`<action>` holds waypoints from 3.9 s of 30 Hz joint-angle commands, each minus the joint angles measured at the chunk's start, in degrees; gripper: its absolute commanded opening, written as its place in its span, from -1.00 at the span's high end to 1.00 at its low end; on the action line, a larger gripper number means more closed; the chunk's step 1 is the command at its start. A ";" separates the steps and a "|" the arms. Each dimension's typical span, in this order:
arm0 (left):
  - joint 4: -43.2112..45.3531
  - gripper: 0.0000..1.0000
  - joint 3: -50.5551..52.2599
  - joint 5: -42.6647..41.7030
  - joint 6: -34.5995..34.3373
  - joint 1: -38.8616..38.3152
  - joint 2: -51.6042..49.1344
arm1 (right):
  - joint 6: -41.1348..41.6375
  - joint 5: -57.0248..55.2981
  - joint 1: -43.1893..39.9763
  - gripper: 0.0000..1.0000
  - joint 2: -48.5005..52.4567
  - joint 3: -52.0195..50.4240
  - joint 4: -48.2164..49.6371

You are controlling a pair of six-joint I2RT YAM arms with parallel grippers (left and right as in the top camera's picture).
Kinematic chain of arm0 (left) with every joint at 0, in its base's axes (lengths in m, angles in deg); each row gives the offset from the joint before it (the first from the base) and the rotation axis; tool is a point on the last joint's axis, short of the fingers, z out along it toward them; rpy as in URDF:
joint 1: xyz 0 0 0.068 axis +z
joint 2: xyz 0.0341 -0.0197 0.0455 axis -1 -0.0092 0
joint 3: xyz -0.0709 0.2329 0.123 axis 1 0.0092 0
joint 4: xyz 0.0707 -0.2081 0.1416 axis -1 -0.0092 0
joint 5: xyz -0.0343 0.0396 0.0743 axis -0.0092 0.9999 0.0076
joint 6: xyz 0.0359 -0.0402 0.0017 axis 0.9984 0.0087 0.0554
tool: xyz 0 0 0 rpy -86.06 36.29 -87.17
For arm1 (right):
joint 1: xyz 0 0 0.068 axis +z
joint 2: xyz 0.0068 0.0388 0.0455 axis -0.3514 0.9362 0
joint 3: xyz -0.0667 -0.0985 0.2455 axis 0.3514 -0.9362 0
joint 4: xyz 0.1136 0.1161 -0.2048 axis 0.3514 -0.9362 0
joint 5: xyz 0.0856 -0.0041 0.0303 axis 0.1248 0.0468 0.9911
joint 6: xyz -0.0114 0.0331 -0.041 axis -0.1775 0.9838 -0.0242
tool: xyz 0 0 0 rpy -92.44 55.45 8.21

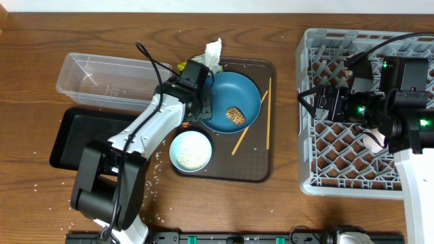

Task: Sort waste into correct bins and load items into the dishwasher rack
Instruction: 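Grasp the rim of the teal bowl with the left gripper, then tip the teal bowl over the black tray to dump the mushroom, then pass the teal bowl from the left gripper to the right gripper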

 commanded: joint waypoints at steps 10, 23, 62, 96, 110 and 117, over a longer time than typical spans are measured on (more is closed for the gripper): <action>5.66 0.55 1.01 2.32 -0.76 0.02 -4.81 | -0.61 -0.17 0.57 -0.81 0.33 0.20 -0.09; 3.43 0.88 -0.37 2.32 1.66 0.07 -1.60 | -0.61 -0.17 0.57 -0.78 0.31 0.20 -0.57; -54.16 0.88 -6.95 53.99 -9.79 19.26 38.36 | 0.00 -0.15 0.57 -0.79 0.31 0.20 -0.35; -56.02 0.88 -24.11 39.34 -4.66 17.27 21.40 | -2.80 7.45 0.57 -0.83 0.31 0.20 1.90; -34.49 0.88 -24.63 -0.55 8.70 12.28 36.57 | 2.29 28.06 10.67 -0.68 0.37 0.20 22.18; -32.02 0.88 -24.61 -0.50 8.74 5.35 35.98 | 8.04 11.02 20.15 -0.61 0.52 0.20 24.85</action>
